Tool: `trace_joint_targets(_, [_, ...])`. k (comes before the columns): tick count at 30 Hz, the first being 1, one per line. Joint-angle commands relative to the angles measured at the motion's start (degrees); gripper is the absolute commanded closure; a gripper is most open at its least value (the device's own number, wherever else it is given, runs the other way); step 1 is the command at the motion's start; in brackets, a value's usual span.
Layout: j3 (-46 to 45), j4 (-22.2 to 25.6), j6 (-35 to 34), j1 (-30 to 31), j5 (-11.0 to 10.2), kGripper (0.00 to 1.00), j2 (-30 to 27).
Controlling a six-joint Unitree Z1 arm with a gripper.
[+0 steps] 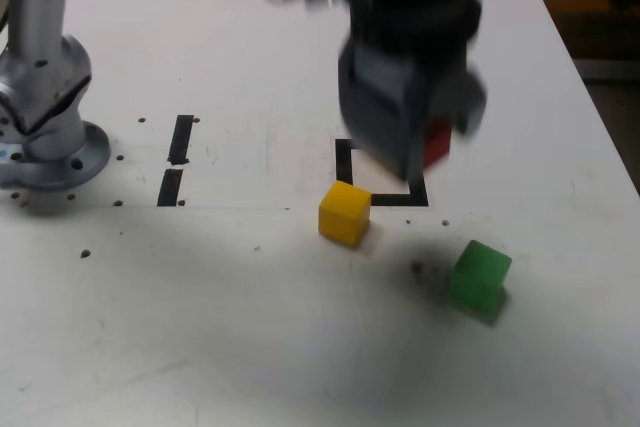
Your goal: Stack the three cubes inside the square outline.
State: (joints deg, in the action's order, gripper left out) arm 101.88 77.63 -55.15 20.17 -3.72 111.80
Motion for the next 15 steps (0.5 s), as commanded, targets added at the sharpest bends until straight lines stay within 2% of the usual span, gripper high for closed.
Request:
trace_joint_targets(1, [-1.6,1.4,2.7,-1.7,-0.7,0.9,-1.4])
trace_joint_targets(6, [-7.6,0.0,16.6,-8.2,-1.7,0.9,-3.2])
trace_joint_targets(9, [-11.4,-2.6,23.6,-10.9,-2.1,0.9,-3.2])
trace_joint_targets(15, [-17.3,-10.4,31.0,-12.3,-2.0,0.9,-2.0])
